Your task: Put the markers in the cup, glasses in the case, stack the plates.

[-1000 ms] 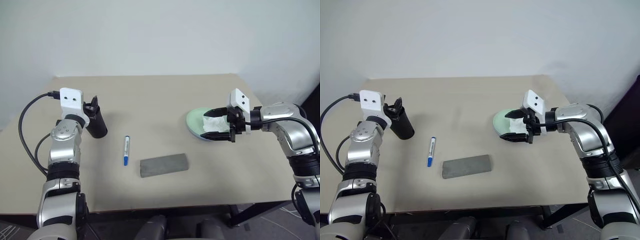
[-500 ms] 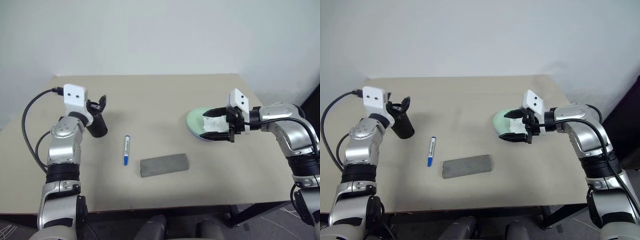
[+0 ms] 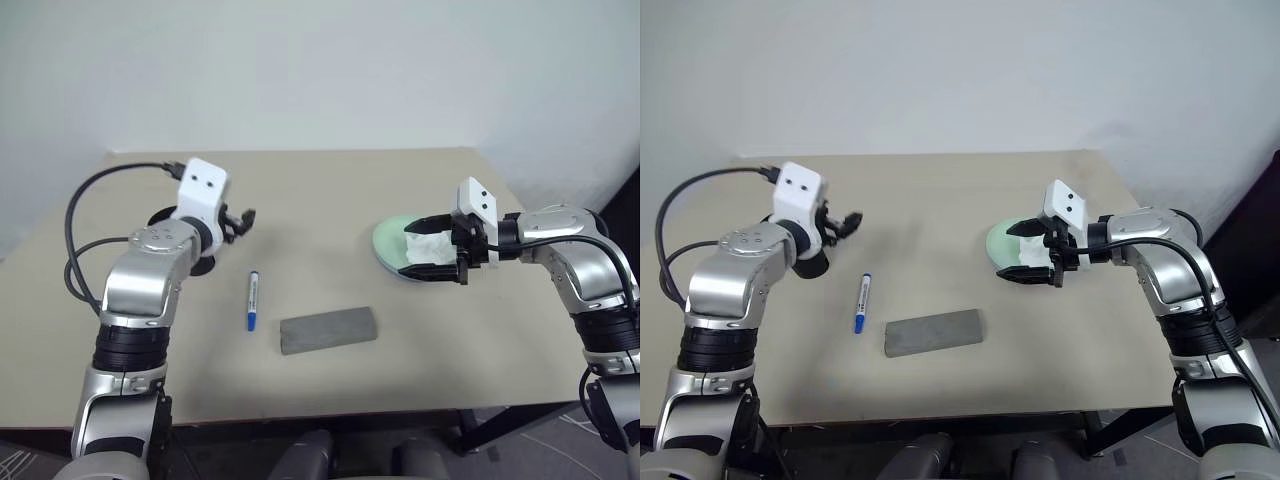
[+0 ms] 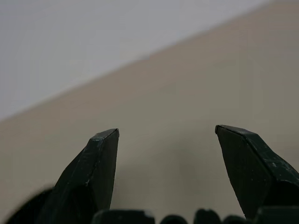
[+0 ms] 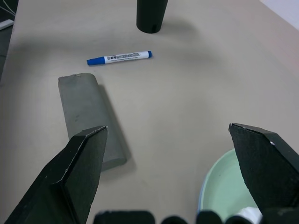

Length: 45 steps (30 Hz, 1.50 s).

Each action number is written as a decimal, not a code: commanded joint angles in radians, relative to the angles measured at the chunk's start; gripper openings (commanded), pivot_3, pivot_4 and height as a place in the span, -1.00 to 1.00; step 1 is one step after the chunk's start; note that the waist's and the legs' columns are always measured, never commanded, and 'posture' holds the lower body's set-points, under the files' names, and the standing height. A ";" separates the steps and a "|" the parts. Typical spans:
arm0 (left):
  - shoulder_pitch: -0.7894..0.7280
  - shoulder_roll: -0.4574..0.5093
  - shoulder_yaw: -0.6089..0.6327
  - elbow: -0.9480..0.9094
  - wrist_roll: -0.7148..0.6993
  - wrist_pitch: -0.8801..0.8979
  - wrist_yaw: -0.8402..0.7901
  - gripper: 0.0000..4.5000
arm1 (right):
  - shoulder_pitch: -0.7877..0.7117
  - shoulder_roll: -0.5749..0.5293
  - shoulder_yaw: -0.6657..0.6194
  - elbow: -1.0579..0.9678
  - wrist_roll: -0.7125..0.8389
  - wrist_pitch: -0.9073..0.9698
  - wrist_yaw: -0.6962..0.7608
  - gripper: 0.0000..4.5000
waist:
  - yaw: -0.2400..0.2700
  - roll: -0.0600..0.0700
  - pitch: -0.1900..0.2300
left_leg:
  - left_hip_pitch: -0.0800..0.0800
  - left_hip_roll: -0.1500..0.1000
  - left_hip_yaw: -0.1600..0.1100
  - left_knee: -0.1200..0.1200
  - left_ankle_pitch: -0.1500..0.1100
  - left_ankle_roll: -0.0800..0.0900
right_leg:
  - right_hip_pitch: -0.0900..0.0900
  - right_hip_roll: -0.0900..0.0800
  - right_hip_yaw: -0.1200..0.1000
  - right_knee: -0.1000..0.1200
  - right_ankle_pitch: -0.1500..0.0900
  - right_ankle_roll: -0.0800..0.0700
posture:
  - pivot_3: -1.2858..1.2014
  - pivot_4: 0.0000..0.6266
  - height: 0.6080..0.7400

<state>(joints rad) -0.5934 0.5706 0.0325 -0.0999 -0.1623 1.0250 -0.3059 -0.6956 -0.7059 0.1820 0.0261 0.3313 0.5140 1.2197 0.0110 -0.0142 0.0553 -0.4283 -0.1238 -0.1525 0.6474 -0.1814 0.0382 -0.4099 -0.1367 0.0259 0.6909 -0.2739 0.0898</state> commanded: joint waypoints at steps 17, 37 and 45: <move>-0.089 -0.244 -0.046 0.077 0.104 0.526 0.252 0.54 | -0.017 0.004 -0.025 -0.019 0.000 -0.016 -0.004 1.00 | 0.000 -0.001 0.000 | 0.000 0.000 -0.001 0.000 0.000 0.000 | 0.000 0.000 0.000 0.000 0.000 0.000 | 0.03 -1.00 0.14; -0.281 -0.367 0.208 0.380 0.207 0.589 0.418 0.54 | 0.002 0.018 -0.024 -0.042 0.006 -0.011 -0.028 1.00 | 0.000 -0.001 0.001 | 0.000 0.000 0.000 0.000 0.000 0.000 | 0.001 -0.001 -0.001 -0.001 0.000 0.001 | 0.03 -1.00 0.14; -0.286 -0.384 0.214 0.408 0.204 0.589 0.416 0.54 | 0.004 0.021 -0.025 -0.052 0.008 -0.007 -0.035 1.00 | 0.000 -0.001 0.001 | 0.000 -0.001 0.000 0.001 0.000 0.000 | 0.001 -0.001 -0.001 -0.001 0.001 0.001 | 0.03 -1.00 0.14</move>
<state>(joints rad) -0.8592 0.1979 0.2475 0.2958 0.0410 1.6067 0.1115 -0.6880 -0.6846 0.1819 0.0072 0.3315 0.5127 1.1915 0.0114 -0.0156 0.0558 -0.4284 -0.1244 -0.1529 0.6484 -0.1813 0.0378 -0.4088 -0.1377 0.0252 0.6901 -0.2733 0.0909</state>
